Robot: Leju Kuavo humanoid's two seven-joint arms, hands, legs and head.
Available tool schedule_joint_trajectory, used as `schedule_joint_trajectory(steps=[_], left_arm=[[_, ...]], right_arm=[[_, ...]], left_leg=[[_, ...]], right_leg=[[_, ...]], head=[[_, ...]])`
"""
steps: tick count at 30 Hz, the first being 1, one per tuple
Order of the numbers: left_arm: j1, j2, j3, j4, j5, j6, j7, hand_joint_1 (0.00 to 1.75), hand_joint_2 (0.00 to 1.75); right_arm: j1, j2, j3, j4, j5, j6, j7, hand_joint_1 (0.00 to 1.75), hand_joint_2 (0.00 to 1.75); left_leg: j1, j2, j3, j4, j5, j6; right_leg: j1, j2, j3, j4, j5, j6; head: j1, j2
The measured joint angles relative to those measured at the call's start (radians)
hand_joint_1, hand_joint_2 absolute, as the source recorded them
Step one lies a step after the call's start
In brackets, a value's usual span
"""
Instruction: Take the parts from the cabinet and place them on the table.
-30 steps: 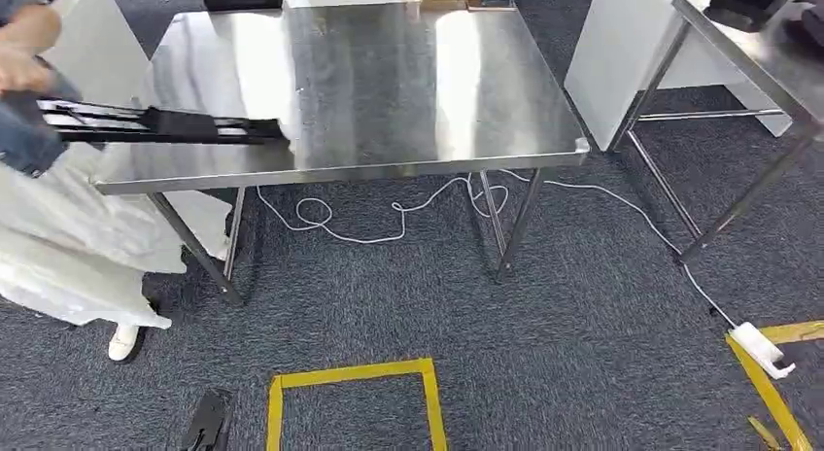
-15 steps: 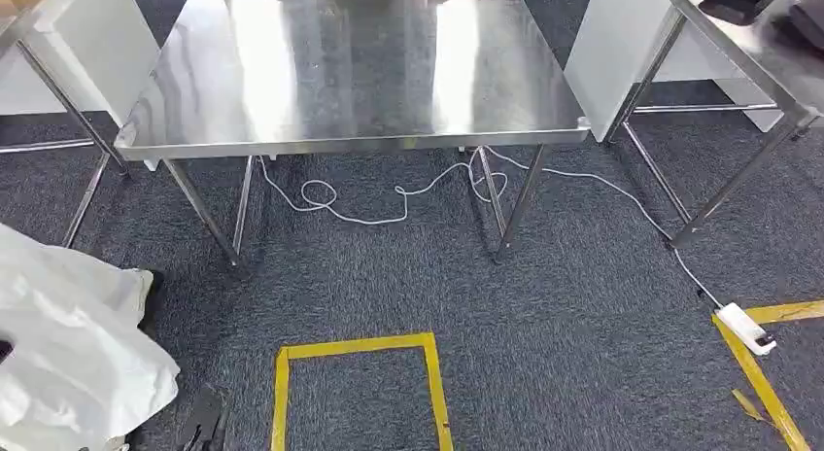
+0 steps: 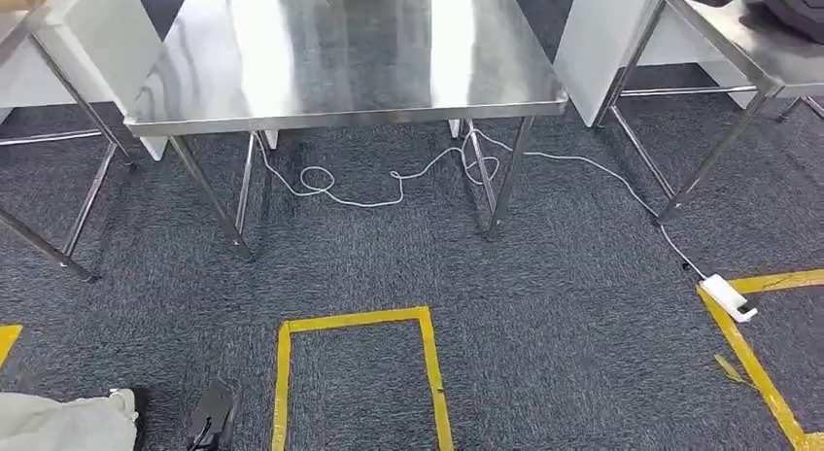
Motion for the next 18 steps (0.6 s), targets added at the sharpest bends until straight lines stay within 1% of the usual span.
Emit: schedule_joint_trajectory(steps=[1,2,3,4,5,6,7,8,9,10,11,12,13,14,15,16,17,18], left_arm=[[0.0,0.0,0.0,0.0,0.0,0.0,0.0,0.0,0.0],[-0.001,0.0,-0.001,0.0,0.0,0.0,0.0,0.0,0.0],[-0.001,0.001,0.0,0.0,0.0,0.0,0.0,0.0,0.0],[-0.001,0.001,-0.001,0.0,0.0,0.0,0.0,0.0,0.0],[-0.001,0.001,-0.001,0.0,-0.002,0.0,0.0,0.0,0.0],[-0.002,0.001,-0.001,0.0,-0.004,0.0,0.0,0.0,0.0],[-0.003,0.001,-0.001,0.0,-0.004,0.0,0.0,0.0,0.0],[-0.006,0.001,-0.002,0.0,-0.004,0.0,0.0,0.0,0.0],[-0.012,0.0,-0.003,0.0,-0.005,-0.002,0.0,0.0,0.0],[-0.015,0.0,-0.005,0.0,-0.005,-0.004,0.0,0.0,0.0],[-0.016,0.0,-0.006,0.0,-0.006,-0.005,-0.001,0.0,0.0],[-0.017,0.0,-0.006,0.0,-0.007,-0.005,0.0,0.0,0.0],[-0.016,-0.001,-0.006,0.0,-0.007,-0.006,0.0,0.0,0.0],[-0.018,-0.001,-0.006,0.0,-0.007,-0.006,0.0,0.0,0.0],[-0.02,0.0,-0.006,0.0,-0.007,-0.006,0.001,0.0,0.0],[-0.022,0.0,-0.006,0.0,-0.007,-0.006,0.001,0.0,0.0],[-0.023,0.0,-0.006,0.0,-0.007,-0.006,0.001,0.0,0.0],[-0.023,0.0,-0.006,0.0,-0.007,-0.006,0.001,0.0,0.0]], right_arm=[[0.0,0.0,0.0,0.0,0.0,0.0,0.0,0.0,1.75],[-0.001,0.001,0.0,0.0,0.0,0.0,0.0,0.0,1.75],[-0.001,0.002,0.0,0.0,0.0,0.0,0.0,0.0,1.75],[0.0,0.002,0.0,0.0,0.0,0.0,0.0,0.0,1.75],[0.001,0.002,0.0,0.0,0.0,0.001,0.0,0.0,1.75],[0.001,0.002,0.0,0.001,0.0,0.002,0.0,0.0,1.75],[0.001,0.002,0.0,0.001,0.0,0.002,0.0,0.0,1.75],[-0.001,0.002,0.0,0.001,0.0,0.002,0.0,0.0,1.75],[0.0,0.0,0.0,0.001,-0.001,0.002,0.0,0.0,1.75],[-0.001,0.002,0.0,0.001,-0.002,0.002,0.0,0.0,1.75],[-0.002,0.003,0.0,0.002,-0.002,0.002,0.0,0.0,1.75],[-0.001,0.002,0.0,0.002,-0.003,0.002,-0.001,0.0,1.75],[0.004,0.002,0.0,0.002,-0.003,0.003,-0.001,0.0,1.75],[0.005,0.001,0.0,0.002,-0.003,0.003,-0.001,0.0,1.75],[0.007,0.003,0.0,0.002,-0.003,0.004,-0.001,0.0,1.75],[0.007,0.003,0.0,0.002,-0.003,0.005,-0.001,0.0,1.75],[0.006,0.003,0.0,0.002,-0.003,0.005,-0.001,0.0,1.75],[0.004,0.002,0.0,0.002,-0.003,0.006,0.0,0.0,1.75]], left_leg=[[0.001,-0.002,-0.016,0.071,-0.07,-0.004],[0.001,-0.006,-0.033,0.153,-0.123,-0.009],[0.001,-0.008,-0.044,0.23,-0.152,-0.014],[0.003,-0.007,-0.041,0.276,-0.144,-0.017],[0.006,-0.007,-0.017,0.276,-0.111,-0.02],[0.01,-0.007,0.029,0.234,-0.077,-0.023],[0.014,-0.007,0.089,0.163,-0.056,-0.025],[0.017,-0.007,0.154,0.08,-0.06,-0.027],[0.016,-0.01,0.211,0.002,-0.094,-0.029],[0.011,-0.016,0.214,-0.019,-0.105,-0.018],[0.009,-0.016,0.205,-0.024,-0.107,-0.016],[0.003,-0.016,0.198,-0.022,-0.102,-0.008],[0.0,-0.014,0.186,-0.028,-0.089,0.01],[0.005,-0.007,0.172,-0.032,-0.074,0.025],[0.003,-0.009,0.162,-0.032,-0.063,0.039],[0.002,-0.007,0.149,-0.031,-0.05,0.046],[0.0,-0.006,0.133,-0.031,-0.037,0.048],[-0.001,-0.005,0.116,-0.031,-0.024,0.047]], right_leg=[[0.001,-0.001,-0.014,0.0,0.013,-0.006],[0.002,-0.001,-0.027,0.002,0.025,-0.007],[0.002,-0.001,-0.038,0.004,0.039,-0.005],[0.002,-0.001,-0.057,0.008,0.05,-0.001],[0.0,-0.001,-0.078,0.016,0.06,0.003],[-0.003,-0.002,-0.096,0.027,0.065,0.01],[-0.006,-0.001,-0.114,0.04,0.069,0.015],[-0.006,-0.001,-0.127,0.056,0.072,0.02],[0.0,-0.001,-0.145,0.071,0.073,0.023],[0.002,-0.002,-0.152,0.077,0.078,0.031],[0.003,-0.002,-0.157,0.08,0.087,0.043],[0.008,-0.002,-0.163,0.076,0.099,0.054],[0.013,-0.002,-0.171,0.071,0.112,0.065],[0.002,-0.002,-0.18,0.086,0.092,0.065],[0.002,0.001,-0.199,0.114,0.047,0.059],[0.001,0.001,-0.221,0.169,-0.009,0.051],[-0.002,0.002,-0.242,0.245,-0.062,0.048],[-0.002,0.002,-0.256,0.322,-0.095,0.053]], head=[[-0.003,0.0],[-0.001,0.0],[-0.002,0.0],[-0.003,0.0],[-0.003,0.0],[-0.002,0.0],[-0.003,0.0],[-0.003,0.0],[-0.007,0.0],[-0.004,0.0],[-0.005,0.0],[-0.006,0.0],[-0.002,0.0],[-0.007,0.0],[-0.005,0.0],[0.003,0.0],[0.005,0.0],[0.005,0.0]])
